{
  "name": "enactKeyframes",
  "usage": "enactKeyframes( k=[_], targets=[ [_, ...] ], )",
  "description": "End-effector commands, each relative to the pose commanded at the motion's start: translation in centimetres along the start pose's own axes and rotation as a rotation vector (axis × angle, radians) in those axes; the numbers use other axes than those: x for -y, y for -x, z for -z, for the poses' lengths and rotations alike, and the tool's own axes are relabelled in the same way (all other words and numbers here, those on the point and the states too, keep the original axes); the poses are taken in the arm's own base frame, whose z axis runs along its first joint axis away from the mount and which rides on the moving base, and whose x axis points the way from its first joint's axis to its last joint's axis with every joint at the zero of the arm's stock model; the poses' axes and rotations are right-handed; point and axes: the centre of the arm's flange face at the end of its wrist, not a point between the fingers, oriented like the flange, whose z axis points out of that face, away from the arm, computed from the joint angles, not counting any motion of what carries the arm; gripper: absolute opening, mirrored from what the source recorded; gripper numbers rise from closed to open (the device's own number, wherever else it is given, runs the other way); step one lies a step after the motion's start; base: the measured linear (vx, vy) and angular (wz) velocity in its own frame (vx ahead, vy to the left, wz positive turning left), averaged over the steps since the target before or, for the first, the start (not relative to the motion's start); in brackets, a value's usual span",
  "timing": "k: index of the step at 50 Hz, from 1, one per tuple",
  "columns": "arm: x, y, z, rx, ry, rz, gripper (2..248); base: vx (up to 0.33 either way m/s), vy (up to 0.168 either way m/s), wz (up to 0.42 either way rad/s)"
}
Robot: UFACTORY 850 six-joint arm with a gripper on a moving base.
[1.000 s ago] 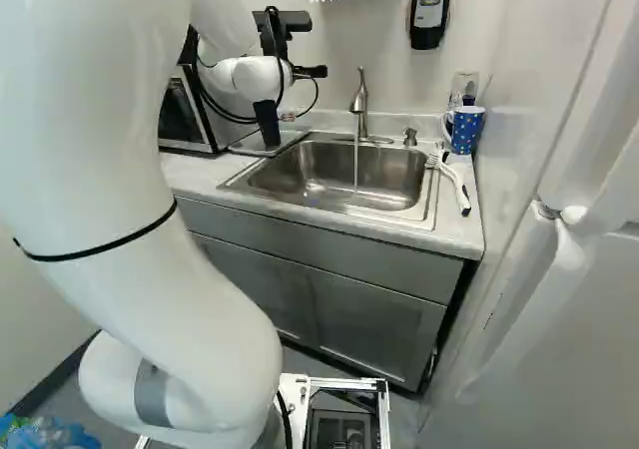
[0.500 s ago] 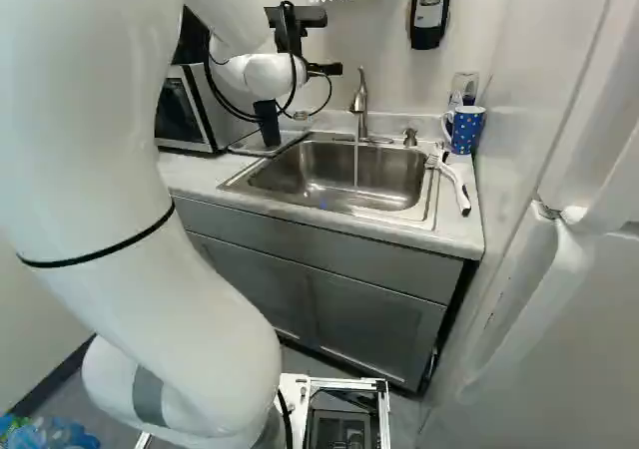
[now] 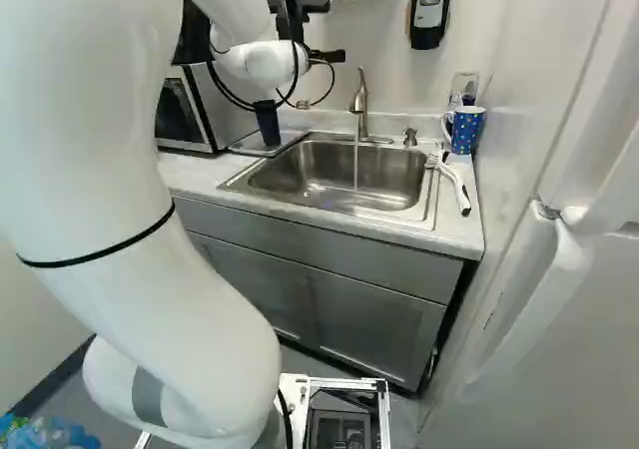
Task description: Rinse the cup and place it in the tray
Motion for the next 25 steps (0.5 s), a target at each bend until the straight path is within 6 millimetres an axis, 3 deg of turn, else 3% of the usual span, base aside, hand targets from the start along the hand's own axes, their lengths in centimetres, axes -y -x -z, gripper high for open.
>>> enactKeyframes(
  k=[25],
  targets=[
    [-2.2, -1.9, -2.5, 0.044, 0.036, -0.003, 247, 0.0, 0.0, 0.0]
  ],
)
